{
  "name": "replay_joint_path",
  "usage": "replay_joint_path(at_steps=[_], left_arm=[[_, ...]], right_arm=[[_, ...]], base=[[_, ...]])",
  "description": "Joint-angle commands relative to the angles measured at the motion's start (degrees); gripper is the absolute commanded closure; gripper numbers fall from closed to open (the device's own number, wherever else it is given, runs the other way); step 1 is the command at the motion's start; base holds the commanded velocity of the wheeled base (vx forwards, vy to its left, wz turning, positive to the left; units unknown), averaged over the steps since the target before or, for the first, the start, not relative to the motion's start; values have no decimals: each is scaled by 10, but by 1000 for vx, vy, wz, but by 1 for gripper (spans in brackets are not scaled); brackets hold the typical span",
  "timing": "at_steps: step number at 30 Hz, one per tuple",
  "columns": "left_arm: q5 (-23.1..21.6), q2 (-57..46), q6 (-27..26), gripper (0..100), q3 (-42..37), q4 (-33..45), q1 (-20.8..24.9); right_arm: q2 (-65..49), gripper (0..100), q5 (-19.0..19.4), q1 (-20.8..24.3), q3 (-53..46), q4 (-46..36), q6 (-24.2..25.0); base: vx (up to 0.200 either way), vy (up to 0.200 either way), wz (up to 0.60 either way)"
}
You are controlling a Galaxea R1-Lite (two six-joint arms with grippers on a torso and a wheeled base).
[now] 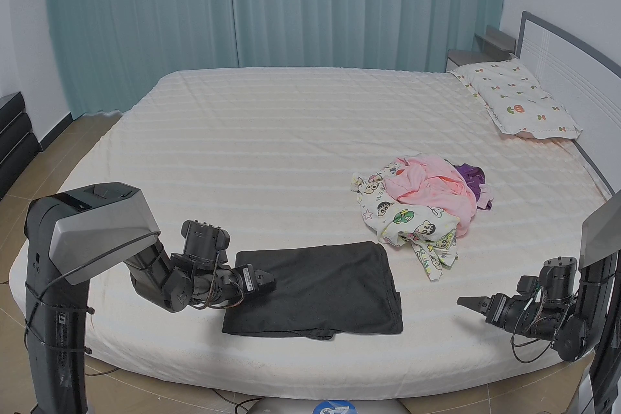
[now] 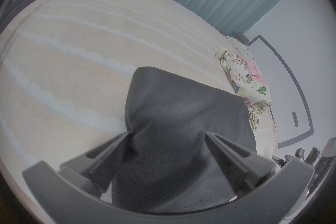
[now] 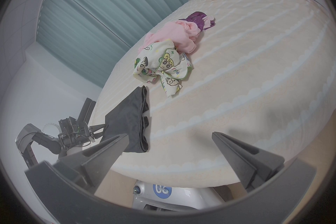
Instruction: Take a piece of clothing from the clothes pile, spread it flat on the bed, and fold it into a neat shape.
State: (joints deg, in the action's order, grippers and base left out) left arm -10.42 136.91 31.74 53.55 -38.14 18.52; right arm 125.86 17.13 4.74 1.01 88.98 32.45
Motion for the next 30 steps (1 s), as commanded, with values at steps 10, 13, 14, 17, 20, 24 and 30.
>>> replay_joint_path(at_steps=[10, 13, 14, 17, 20, 24, 30], left_arm=[[-4, -50, 5, 100, -50, -3, -21], [-3, -54, 13, 100, -52, -3, -23], [-3, -54, 21, 100, -51, -3, -26], [-3, -55, 38, 100, -51, -1, -29], [-3, -55, 39, 100, -51, 1, -30], [-4, -60, 40, 100, -64, 0, -34], [-5, -69, 43, 100, -69, 1, -38]], right_arm=[[-2, 0, 0, 2, -10, 10, 1], [-1, 0, -1, 2, -10, 10, 1], [0, 0, -1, 2, -10, 10, 2], [-1, 0, -2, 1, -10, 10, 2], [-1, 0, -2, 1, -10, 10, 2], [-2, 0, -2, 2, -9, 10, 2], [-4, 0, -2, 7, -7, 10, 2]], base=[[0, 0, 0], [0, 0, 0], [0, 0, 0], [0, 0, 0], [0, 0, 0], [0, 0, 0], [0, 167, 0]])
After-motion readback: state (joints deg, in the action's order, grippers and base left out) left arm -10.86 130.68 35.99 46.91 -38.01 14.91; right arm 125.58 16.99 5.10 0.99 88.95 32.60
